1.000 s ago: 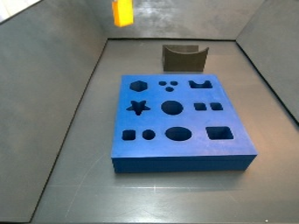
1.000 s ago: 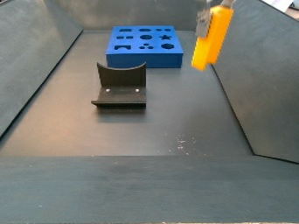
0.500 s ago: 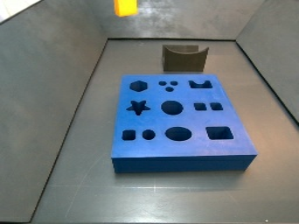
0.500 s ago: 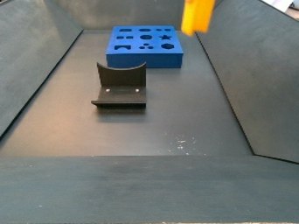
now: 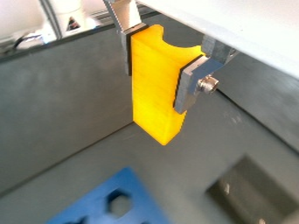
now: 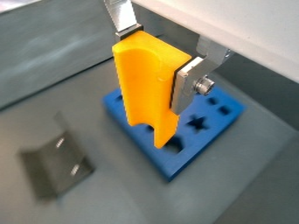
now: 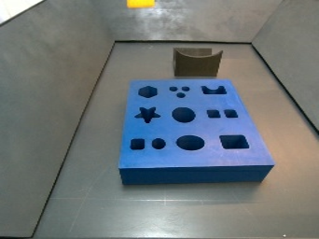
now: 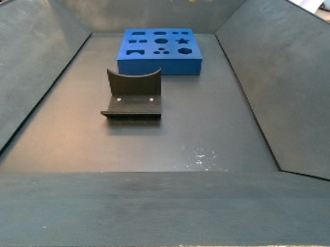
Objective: Pick up the arch object. Move up. Move to above the board. Insert the arch object.
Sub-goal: Move to above the board, then insert the arch object.
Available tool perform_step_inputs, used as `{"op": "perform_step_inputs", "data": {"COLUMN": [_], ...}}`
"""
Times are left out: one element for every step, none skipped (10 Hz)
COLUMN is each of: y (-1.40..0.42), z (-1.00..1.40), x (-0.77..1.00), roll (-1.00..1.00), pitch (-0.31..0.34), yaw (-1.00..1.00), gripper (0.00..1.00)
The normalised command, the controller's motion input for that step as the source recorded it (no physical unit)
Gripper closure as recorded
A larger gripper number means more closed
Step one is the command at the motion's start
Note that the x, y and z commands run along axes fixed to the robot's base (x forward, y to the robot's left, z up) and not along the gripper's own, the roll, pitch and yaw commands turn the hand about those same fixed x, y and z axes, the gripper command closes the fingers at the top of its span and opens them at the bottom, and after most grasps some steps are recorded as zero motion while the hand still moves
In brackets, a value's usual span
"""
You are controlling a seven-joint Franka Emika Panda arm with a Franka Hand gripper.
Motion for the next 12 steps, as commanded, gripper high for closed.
{"op": "perform_step_inputs", "data": {"y": [-1.0, -1.0, -1.0, -0.83, -0.45, -0.26, -0.17, 0.63, 0.64, 0.62, 0.59, 0.48], "z": [0.47, 0.47, 0.47, 0.4, 0.21, 0.13, 0.09, -1.0, -1.0, -0.96, -0.91, -0.95], "x": [0.32, 0.34, 0.37, 0.32, 0.2, 0.13, 0.08, 0.91, 0.91, 0.94, 1.0, 1.0], "roll": [-0.03, -0.04, -0.03, -0.03, -0.01, -0.01, 0.0, -0.17, -0.17, -0.21, -0.25, -0.23], "pitch": [0.233, 0.223, 0.201, 0.188, 0.158, 0.121, 0.091, 0.0, 0.0, 0.0, 0.0, 0.0], "yaw": [-0.62, -0.39, -0.19, -0.11, -0.05, -0.02, -0.01, 0.13, 0.13, 0.12, 0.06, 0.05], "gripper": [1.0, 1.0, 1.0, 1.0, 1.0, 1.0, 1.0, 1.0, 1.0, 1.0, 1.0, 1.0]}}
